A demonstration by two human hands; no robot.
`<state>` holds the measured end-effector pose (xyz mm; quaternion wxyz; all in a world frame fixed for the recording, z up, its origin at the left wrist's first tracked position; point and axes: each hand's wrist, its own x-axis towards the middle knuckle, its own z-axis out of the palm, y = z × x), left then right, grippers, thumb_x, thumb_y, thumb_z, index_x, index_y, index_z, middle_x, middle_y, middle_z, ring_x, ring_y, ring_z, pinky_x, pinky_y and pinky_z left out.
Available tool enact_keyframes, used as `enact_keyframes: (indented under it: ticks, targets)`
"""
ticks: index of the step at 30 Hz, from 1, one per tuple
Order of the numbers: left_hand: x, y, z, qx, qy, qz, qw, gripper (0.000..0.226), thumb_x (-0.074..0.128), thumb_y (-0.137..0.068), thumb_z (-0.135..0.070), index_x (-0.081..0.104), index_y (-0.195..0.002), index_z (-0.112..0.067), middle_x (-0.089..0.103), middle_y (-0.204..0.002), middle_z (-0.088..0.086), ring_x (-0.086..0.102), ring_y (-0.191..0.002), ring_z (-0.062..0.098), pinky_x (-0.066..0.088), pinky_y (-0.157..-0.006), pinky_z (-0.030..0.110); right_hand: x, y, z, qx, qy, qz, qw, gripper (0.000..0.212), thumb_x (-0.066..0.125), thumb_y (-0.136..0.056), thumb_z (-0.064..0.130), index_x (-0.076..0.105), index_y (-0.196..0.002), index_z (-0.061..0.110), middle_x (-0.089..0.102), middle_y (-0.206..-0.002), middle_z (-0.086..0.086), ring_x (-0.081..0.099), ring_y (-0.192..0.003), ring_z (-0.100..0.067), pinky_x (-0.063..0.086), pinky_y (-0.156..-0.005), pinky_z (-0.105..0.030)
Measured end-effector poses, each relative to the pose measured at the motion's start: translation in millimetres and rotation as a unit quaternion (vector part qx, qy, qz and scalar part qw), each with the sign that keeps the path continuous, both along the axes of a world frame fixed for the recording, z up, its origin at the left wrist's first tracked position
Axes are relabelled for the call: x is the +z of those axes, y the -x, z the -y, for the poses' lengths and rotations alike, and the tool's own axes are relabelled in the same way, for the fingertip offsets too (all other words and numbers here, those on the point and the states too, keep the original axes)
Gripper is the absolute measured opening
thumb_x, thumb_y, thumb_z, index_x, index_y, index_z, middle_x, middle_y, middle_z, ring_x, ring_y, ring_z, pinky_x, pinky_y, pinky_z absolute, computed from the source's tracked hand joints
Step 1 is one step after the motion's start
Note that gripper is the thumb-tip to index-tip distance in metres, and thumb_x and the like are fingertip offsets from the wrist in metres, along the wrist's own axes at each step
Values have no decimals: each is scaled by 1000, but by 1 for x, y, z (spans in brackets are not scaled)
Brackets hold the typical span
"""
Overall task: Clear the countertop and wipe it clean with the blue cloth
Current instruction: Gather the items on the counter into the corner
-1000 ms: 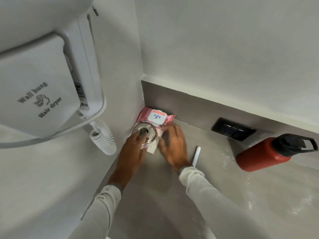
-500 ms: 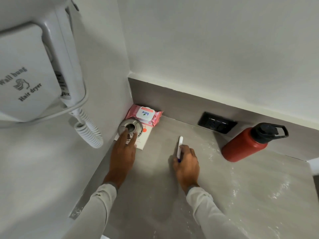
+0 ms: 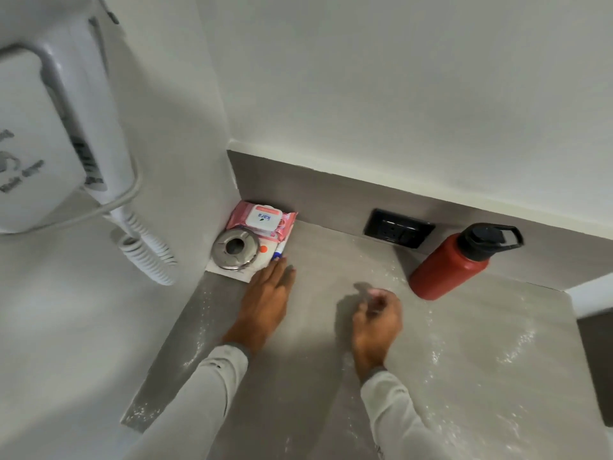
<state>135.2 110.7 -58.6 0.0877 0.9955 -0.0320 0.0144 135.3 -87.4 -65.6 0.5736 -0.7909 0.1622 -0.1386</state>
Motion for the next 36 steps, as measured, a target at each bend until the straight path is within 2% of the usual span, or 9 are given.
enact_keyframes:
  ticks: [4,7,10,14,18,21,27,30,36]
  targets:
    - [-5,-19,3,20,-132,-86,987,59,32,-95,-6,18,-152,-9,11,-165,8,10,-153,21,10,-123,44,-1,1,62,-149,43,-44,987,62,81,-78,3,47,-129,-4,47,-128,-24,54,-111,-37,48,-97,-37]
    - [-4,-26,7,18,-125,-92,988,59,34,-94,-5,19,-152,-8,14,-164,8,13,-152,22,17,-121,40,7,-23,98,-137,21,-52,989,96,92,-71,23,37,-147,2,47,-142,-17,54,-124,-29,47,-110,-42]
    - [3,-21,10,8,-109,-83,991,64,34,-93,-2,14,-153,-6,9,-164,11,12,-152,23,17,-123,36,11,-50,117,-68,7,-31,997,87,94,-69,24,45,-140,11,62,-120,3,65,-100,9,54,-95,-18]
    - [9,2,0,44,-99,-64,992,63,32,-94,-2,9,-153,-2,3,-163,18,6,-152,31,10,-125,40,8,-68,116,-47,47,-32,997,71,95,-64,33,56,-121,16,65,-102,7,66,-81,-12,55,-83,-30]
    - [16,24,-8,67,-104,-22,992,60,77,-64,1,62,-122,7,61,-127,30,64,-113,41,56,-95,44,1,-66,77,48,48,-15,998,69,96,-59,42,59,-113,23,68,-85,13,65,-68,13,52,-63,-9]
    - [11,31,-18,63,-100,-26,993,64,87,-39,3,73,-101,7,74,-101,22,75,-82,32,62,-69,35,2,-72,29,131,37,-7,991,73,97,-57,44,60,-118,26,69,-88,21,67,-71,16,52,-65,-2]
    - [1,35,-34,49,21,-77,996,72,73,-55,10,59,-125,8,59,-132,26,64,-116,38,56,-91,44,12,-103,-55,191,52,-34,980,75,95,-62,43,60,-123,17,75,-114,-8,72,-96,-27,60,-91,-44]
    - [-3,32,-43,37,69,-77,994,70,56,-76,6,39,-144,1,35,-155,19,40,-141,32,35,-115,38,16,-117,-76,186,57,-38,980,73,95,-62,41,60,-121,15,75,-114,-10,72,-96,-30,60,-90,-47]
    - [1,24,-47,58,21,-114,992,70,52,-89,-11,23,-153,-15,17,-164,1,41,-140,22,40,-109,31,9,-121,-93,193,31,-72,978,74,93,-68,26,58,-132,14,74,-120,-11,71,-105,-31,57,-100,-46]
